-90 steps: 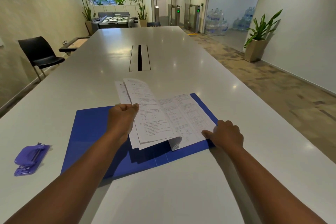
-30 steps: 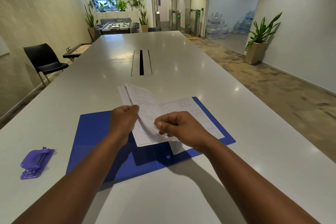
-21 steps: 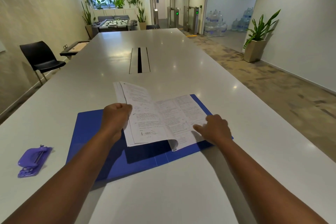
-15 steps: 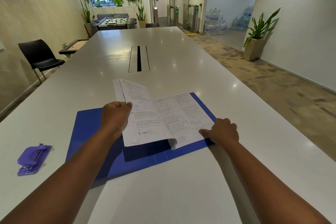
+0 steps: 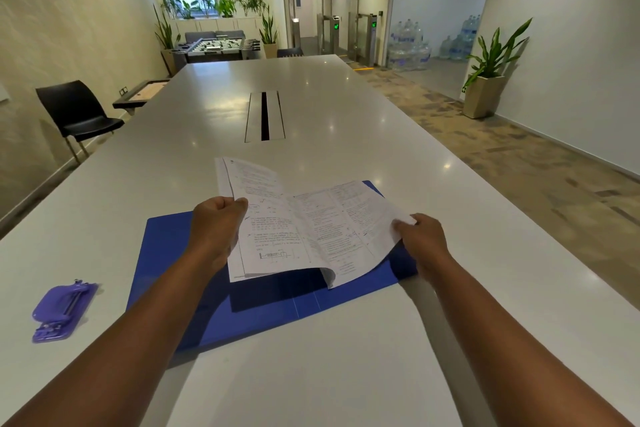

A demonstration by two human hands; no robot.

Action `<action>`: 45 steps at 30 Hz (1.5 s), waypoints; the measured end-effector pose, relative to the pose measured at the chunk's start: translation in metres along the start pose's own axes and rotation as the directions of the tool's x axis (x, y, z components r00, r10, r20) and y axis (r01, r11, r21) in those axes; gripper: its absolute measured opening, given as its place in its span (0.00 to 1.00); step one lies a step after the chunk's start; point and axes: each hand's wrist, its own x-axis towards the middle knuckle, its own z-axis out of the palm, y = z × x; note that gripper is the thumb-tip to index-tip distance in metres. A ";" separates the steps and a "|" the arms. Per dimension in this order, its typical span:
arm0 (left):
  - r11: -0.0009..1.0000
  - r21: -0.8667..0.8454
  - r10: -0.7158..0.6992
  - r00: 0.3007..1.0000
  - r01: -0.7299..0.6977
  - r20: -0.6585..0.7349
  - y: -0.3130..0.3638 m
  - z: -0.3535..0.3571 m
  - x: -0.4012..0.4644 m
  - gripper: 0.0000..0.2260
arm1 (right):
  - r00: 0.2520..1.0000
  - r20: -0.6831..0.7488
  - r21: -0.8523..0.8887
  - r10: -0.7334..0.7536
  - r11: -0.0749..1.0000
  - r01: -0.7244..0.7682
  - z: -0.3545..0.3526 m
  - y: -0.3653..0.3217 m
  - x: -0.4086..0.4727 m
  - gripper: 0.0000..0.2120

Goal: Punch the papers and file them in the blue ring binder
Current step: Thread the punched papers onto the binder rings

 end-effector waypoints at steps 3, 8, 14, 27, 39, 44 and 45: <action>1.000 0.003 -0.017 1.000 0.017 -0.004 0.001 -0.003 0.004 0.14 | 0.997 0.040 0.063 -0.063 0.996 0.060 -0.004 -0.028 -0.013 0.12; 0.993 -0.105 -0.052 0.998 0.056 0.040 0.005 -0.002 0.001 0.03 | 0.946 0.238 0.171 -0.220 0.968 0.182 0.002 -0.070 -0.047 0.08; 0.986 -0.166 -0.021 0.999 0.026 0.028 0.007 0.005 -0.003 0.06 | 0.825 0.434 0.153 -0.362 0.932 0.328 0.030 -0.093 -0.086 0.09; 0.933 0.255 0.065 0.817 -0.253 0.572 -0.012 0.064 -0.023 0.26 | 0.854 0.493 0.366 -0.167 0.930 -0.029 0.014 -0.071 -0.052 0.12; 0.746 0.564 0.004 0.850 -0.353 0.527 -0.100 0.071 -0.007 0.35 | 0.929 0.320 0.197 0.187 0.946 -0.258 -0.014 -0.002 0.013 0.13; 0.685 0.592 0.102 0.860 -0.425 0.500 -0.106 0.073 -0.011 0.39 | 0.983 0.161 -0.087 0.090 0.993 -0.076 -0.015 0.016 0.021 0.23; 0.675 0.601 0.108 0.862 -0.429 0.495 -0.107 0.073 -0.011 0.40 | 0.986 0.149 -0.120 0.080 0.991 -0.062 -0.015 0.016 0.021 0.23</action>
